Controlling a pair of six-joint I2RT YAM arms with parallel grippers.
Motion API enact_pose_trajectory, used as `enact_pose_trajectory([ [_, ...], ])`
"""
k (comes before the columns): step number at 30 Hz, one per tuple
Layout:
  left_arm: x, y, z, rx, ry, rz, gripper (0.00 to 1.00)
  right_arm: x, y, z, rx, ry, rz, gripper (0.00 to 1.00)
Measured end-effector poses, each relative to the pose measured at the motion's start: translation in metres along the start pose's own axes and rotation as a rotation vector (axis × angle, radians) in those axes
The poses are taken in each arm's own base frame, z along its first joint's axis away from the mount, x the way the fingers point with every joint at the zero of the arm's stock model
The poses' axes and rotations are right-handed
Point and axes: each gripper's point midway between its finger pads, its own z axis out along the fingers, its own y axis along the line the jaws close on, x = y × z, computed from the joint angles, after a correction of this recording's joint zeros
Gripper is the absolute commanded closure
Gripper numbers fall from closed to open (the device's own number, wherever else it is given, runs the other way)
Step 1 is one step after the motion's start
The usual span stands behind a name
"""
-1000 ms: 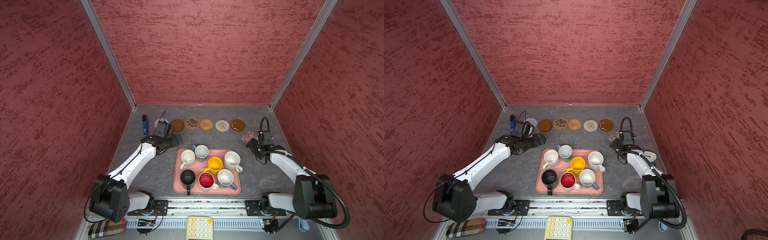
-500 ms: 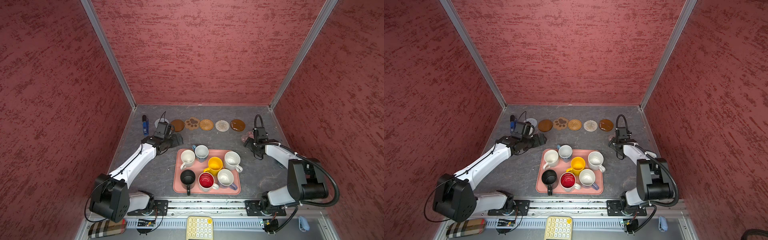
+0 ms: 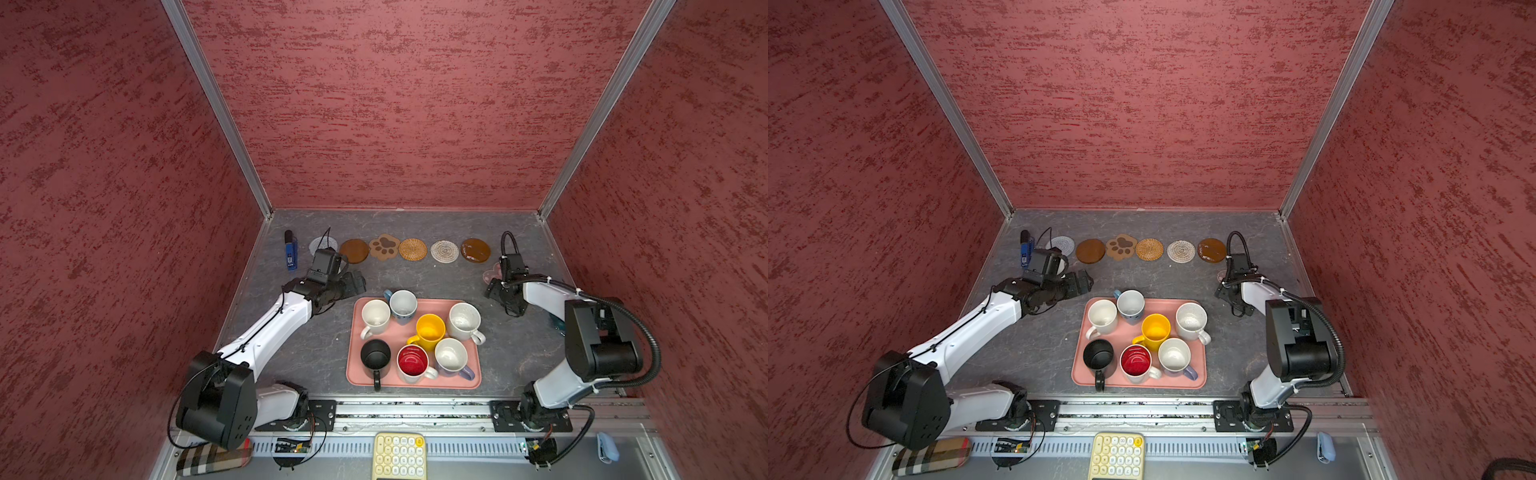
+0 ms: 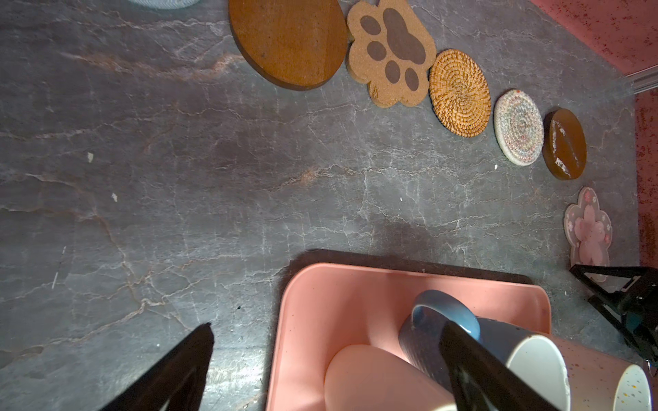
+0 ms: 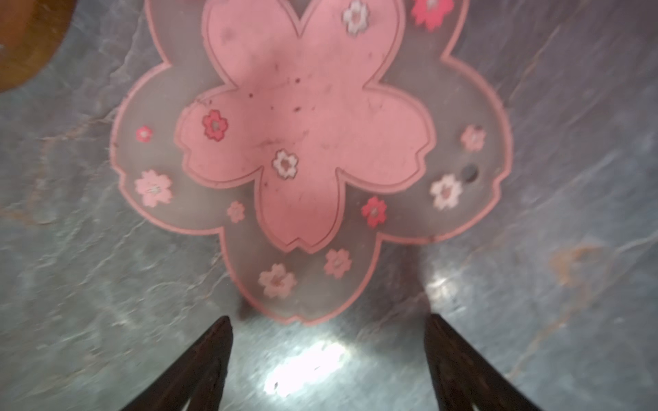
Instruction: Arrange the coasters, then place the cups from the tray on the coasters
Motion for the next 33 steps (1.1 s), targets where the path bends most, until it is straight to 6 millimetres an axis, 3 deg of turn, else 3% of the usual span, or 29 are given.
enact_pose_trajectory([
  [9,0.001,0.001,0.005,0.006,-0.009,0.0,0.0,-0.021,0.0,0.01,0.036,-0.029,-0.006,0.21],
  [19,0.007,0.002,0.015,0.02,0.003,0.0,0.0,-0.055,-0.018,0.021,0.055,-0.061,0.05,0.27],
  [33,0.005,-0.001,0.02,0.039,-0.003,0.002,0.0,-0.113,0.01,0.046,0.039,-0.098,-0.024,0.27],
])
